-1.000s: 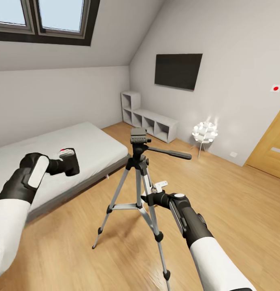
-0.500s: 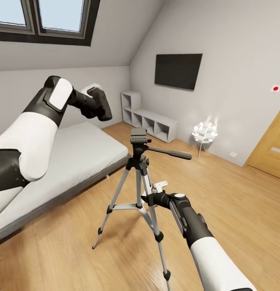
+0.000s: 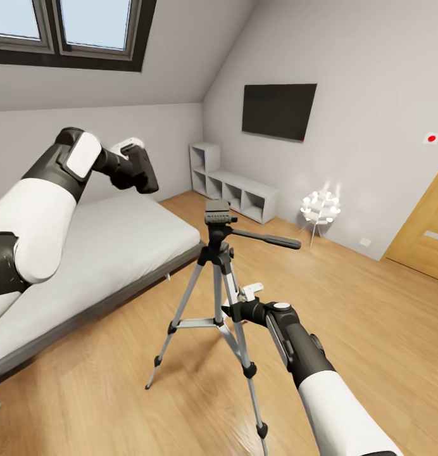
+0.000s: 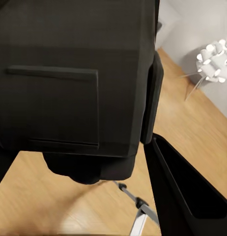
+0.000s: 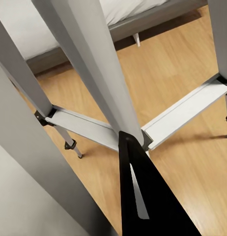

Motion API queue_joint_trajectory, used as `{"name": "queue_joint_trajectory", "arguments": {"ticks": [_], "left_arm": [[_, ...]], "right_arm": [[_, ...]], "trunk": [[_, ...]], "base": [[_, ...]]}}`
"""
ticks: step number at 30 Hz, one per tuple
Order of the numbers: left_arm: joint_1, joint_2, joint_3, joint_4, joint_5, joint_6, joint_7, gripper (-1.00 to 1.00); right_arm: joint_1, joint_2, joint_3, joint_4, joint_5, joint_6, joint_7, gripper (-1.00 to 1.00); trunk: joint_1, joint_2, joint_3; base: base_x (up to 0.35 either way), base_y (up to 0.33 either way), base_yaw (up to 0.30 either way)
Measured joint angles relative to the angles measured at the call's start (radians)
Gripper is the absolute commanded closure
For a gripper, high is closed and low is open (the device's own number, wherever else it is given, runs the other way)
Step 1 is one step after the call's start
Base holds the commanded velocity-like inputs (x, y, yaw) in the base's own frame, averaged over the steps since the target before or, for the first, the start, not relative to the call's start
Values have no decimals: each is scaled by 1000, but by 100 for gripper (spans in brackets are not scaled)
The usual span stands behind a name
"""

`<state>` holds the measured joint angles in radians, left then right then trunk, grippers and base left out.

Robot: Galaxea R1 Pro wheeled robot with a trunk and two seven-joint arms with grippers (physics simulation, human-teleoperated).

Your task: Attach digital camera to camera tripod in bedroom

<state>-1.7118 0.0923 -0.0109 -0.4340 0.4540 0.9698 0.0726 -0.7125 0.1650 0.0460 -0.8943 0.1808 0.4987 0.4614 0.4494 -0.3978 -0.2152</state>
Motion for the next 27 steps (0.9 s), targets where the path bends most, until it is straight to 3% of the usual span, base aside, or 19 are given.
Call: {"name": "queue_joint_trajectory", "arguments": {"ticks": [4, 15, 26, 27], "left_arm": [[23, 23, 0, 3, 9, -22, -13, 100], [22, 85, -58, -58, -87, -81, -48, 100], [21, 91, -121, -120, -115, -143, -84, 100], [20, 89, -134, -180, -465, -158, -288, 100]], "right_arm": [[0, -1, 0, 0, -1, 0, 0, 100], [0, -2, 0, 1, -2, -1, 0, 100], [0, -1, 1, 2, -3, -2, -1, 100], [0, 0, -1, 1, -2, -1, -1, 100]], "trunk": [[0, 0, 0], [0, 0, 0], [0, 0, 0], [0, 0, 0]], "base": [[0, 0, 0], [0, 0, 0], [0, 0, 0], [0, 0, 0]]}}
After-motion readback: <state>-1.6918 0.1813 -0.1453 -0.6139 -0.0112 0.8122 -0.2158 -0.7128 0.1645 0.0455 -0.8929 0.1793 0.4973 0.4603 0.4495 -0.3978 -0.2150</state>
